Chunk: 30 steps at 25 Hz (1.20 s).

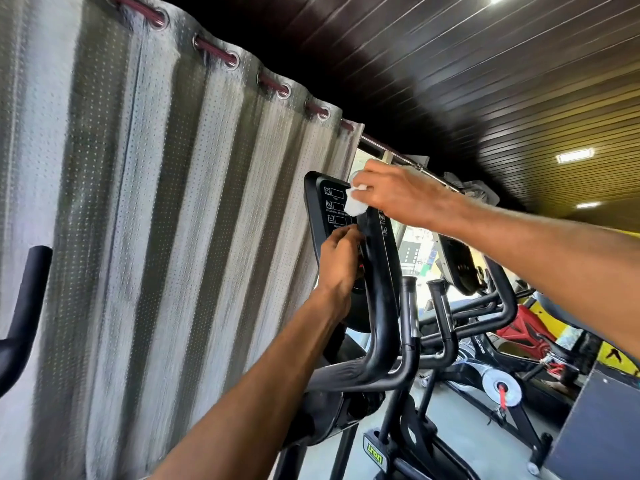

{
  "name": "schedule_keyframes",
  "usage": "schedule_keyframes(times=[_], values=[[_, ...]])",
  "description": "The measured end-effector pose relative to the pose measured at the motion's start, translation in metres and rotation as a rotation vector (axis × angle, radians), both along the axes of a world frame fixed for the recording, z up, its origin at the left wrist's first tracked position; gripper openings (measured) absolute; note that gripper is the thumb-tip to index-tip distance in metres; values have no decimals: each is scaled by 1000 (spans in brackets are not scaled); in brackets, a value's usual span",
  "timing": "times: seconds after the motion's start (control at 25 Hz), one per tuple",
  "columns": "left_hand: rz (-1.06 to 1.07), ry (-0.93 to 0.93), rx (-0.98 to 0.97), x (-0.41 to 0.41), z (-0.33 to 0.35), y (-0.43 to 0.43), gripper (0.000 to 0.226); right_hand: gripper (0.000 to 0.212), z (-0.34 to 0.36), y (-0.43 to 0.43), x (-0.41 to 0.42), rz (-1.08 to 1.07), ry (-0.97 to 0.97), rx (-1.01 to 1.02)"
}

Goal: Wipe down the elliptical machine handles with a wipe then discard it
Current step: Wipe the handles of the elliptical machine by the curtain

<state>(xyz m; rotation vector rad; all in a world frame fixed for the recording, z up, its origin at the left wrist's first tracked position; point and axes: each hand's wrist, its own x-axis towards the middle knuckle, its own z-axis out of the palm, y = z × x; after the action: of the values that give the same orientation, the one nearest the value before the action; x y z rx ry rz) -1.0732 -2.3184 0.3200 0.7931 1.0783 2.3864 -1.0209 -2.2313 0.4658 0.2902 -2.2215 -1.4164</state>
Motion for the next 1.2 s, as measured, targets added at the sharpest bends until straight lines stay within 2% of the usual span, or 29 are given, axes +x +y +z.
schedule_keyframes(times=[0.08, 0.2, 0.32, 0.56, 0.76, 0.84, 1.04, 1.12, 1.2], values=[[24, 15, -7, 1, 1, 4, 18, 45, -1, 10, 0, 88, 60, -110], [119, 30, -18, 5, 1, 8, 13, 51, -5, 20, 2, 176, 37, -200], [211, 68, -43, 11, 2, 11, 20, 41, -17, 30, 8, 303, 74, -371], [313, 159, -99, 25, -1, 4, 25, 37, -64, 60, 30, 545, 12, -431], [488, 186, -258, 39, 8, 6, 18, 33, -60, 72, 14, 655, 96, -504], [535, 209, -343, 45, 14, 8, 21, 28, -51, 73, 0, 670, 181, -674], [594, 169, -462, 60, 20, 3, 22, 22, -51, 67, -33, 701, 458, -1392], [584, 163, -493, 67, 14, -2, 27, 22, -71, 63, -26, 753, 460, -1463], [554, 166, -518, 74, 5, -10, 31, 24, -99, 62, -8, 863, 405, -1409]])
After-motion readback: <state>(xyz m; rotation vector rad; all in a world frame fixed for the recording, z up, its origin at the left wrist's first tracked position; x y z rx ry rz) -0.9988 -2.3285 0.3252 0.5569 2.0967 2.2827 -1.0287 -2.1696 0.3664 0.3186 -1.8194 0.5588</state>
